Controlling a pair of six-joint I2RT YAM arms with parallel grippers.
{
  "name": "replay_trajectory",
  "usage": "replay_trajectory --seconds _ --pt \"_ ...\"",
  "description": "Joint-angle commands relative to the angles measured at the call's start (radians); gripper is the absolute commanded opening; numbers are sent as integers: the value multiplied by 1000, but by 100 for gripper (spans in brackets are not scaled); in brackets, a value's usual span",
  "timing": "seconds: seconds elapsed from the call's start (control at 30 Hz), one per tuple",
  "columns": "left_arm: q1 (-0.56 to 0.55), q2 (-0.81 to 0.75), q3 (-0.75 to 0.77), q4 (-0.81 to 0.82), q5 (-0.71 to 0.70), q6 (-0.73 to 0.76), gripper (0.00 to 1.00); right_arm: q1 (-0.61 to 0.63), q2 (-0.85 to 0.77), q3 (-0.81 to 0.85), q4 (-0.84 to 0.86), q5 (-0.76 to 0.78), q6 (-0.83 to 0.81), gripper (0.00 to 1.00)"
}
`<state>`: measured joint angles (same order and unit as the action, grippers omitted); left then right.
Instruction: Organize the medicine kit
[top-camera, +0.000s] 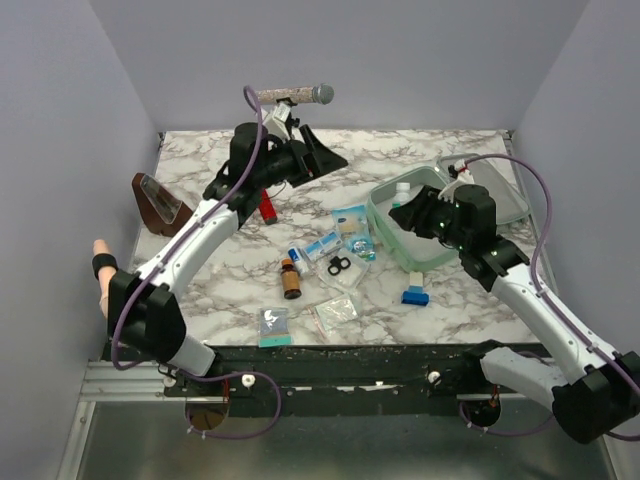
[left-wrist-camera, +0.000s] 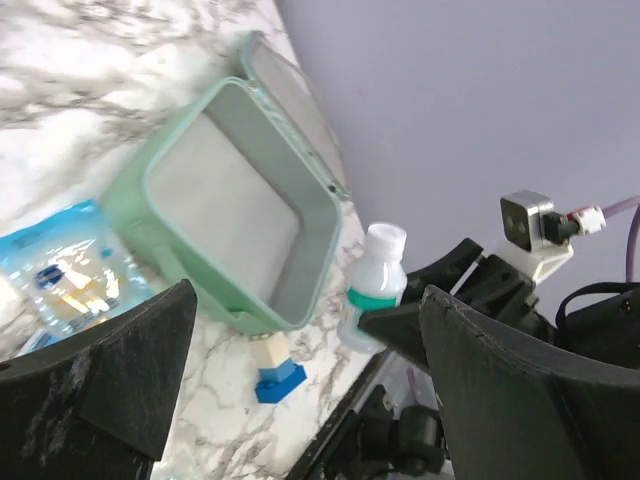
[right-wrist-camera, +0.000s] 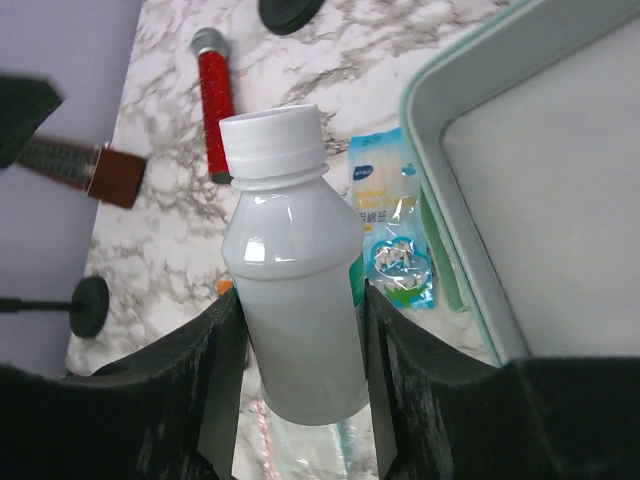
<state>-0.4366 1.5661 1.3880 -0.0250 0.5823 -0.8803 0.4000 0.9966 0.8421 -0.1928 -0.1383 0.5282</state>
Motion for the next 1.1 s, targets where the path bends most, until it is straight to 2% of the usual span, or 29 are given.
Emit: replay_trajectory --seconds 0.0,0.1,0.2,0.33,0.53,0.83,0.97,1.07 --pt "-31 -202 -188 27 -344 50 99 -26 88 48 -37 213 306 31" --pt "-59 -351 -375 60 -501 60 99 -64 187 61 -19 259 452 27" --pt "-86 -501 -548 108 -648 63 99 -102 321 112 -5 249 529 27" --pt "-96 -632 -647 39 -768 90 99 -144 473 199 -8 272 567 28" --pt "-96 -742 -725 -30 -864 93 99 -222 667 296 -40 253 619 28" --pt "-96 -723 -805 -29 -859 20 99 -231 842 432 -103 256 665 29" --pt "-96 -722 -822 -38 -858 1 99 -231 901 475 -126 237 717 38" --pt "-97 -738 -830 -53 -871 4 99 -231 941 506 -132 223 733 57"
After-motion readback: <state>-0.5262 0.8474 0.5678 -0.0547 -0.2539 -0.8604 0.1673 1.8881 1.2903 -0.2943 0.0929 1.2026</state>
